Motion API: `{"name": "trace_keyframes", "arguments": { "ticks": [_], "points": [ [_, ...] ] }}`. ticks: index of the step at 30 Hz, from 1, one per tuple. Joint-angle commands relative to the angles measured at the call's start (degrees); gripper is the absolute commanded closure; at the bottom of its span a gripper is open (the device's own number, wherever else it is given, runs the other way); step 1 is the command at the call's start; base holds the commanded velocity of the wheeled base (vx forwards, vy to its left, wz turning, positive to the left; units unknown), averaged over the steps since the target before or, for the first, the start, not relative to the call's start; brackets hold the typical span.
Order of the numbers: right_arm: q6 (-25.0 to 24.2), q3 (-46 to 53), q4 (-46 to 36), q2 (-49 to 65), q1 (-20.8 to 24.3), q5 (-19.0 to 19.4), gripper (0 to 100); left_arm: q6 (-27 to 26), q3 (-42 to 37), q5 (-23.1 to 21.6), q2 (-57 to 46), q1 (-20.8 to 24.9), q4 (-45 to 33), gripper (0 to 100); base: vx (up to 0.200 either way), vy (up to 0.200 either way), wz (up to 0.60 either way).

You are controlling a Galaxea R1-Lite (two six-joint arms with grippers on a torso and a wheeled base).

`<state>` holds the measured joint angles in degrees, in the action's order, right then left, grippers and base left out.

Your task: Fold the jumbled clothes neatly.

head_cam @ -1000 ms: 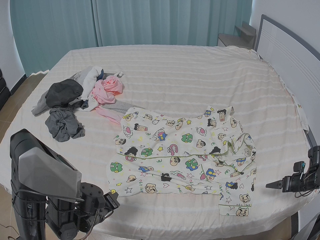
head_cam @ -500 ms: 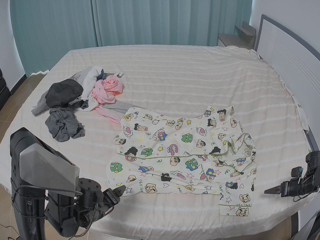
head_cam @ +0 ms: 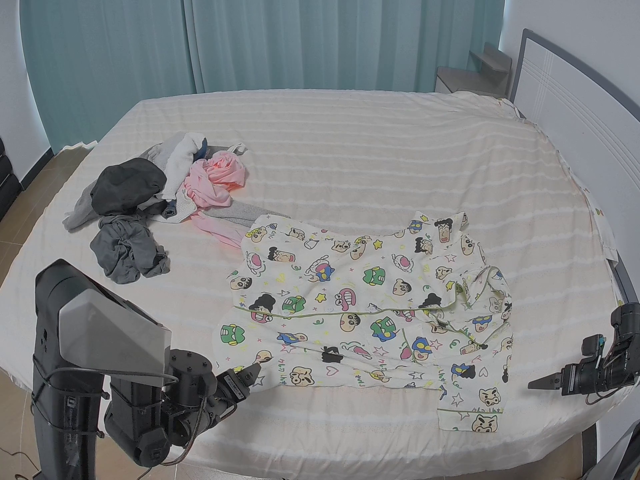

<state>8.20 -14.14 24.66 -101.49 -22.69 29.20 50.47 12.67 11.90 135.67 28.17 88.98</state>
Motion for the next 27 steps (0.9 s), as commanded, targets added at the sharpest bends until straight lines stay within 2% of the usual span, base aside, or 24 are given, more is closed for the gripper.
{"name": "trace_keyframes", "arguments": {
  "ticks": [1, 2, 10, 14, 20, 26, 27],
  "points": [
    [0.1, 0.0, 0.0, 0.3, 0.1, 0.0, 0, 0.0, 1.0, 0.1, 1.3, 0.0, 1.0, 0, 0.000, 0.000, 0.00],
    [0.2, 0.0, 0.0, 0.4, 0.1, 0.0, 0, 0.0, 1.1, 0.1, 1.4, 0.0, 1.0, 100, 0.000, 0.000, 0.00],
    [0.8, -0.7, 0.0, -1.2, 0.2, -0.2, 0, -0.1, 1.9, 0.1, 1.4, 0.3, 1.0, 100, 0.000, 0.000, 0.00],
    [3.1, -1.5, 0.1, -4.2, 1.9, -0.3, 0, -0.1, 1.4, 0.2, 1.4, 0.4, 1.0, 100, 0.000, 0.000, 0.00],
    [3.2, -4.6, -0.7, -5.3, 3.9, -0.1, 0, 0.5, -0.6, 0.0, 0.5, 0.1, 1.0, 100, 0.000, 0.000, 0.00],
    [1.7, -6.3, -4.5, -5.3, 9.9, -0.1, 0, 1.6, -2.2, -0.2, -0.7, 0.2, 1.0, 100, 0.000, 0.000, 0.00],
    [-0.1, -6.7, -5.1, -5.8, 12.3, -0.5, 0, 2.5, -2.6, -0.2, -1.2, 0.3, 1.0, 100, 0.000, 0.000, 0.00]
  ]
}}
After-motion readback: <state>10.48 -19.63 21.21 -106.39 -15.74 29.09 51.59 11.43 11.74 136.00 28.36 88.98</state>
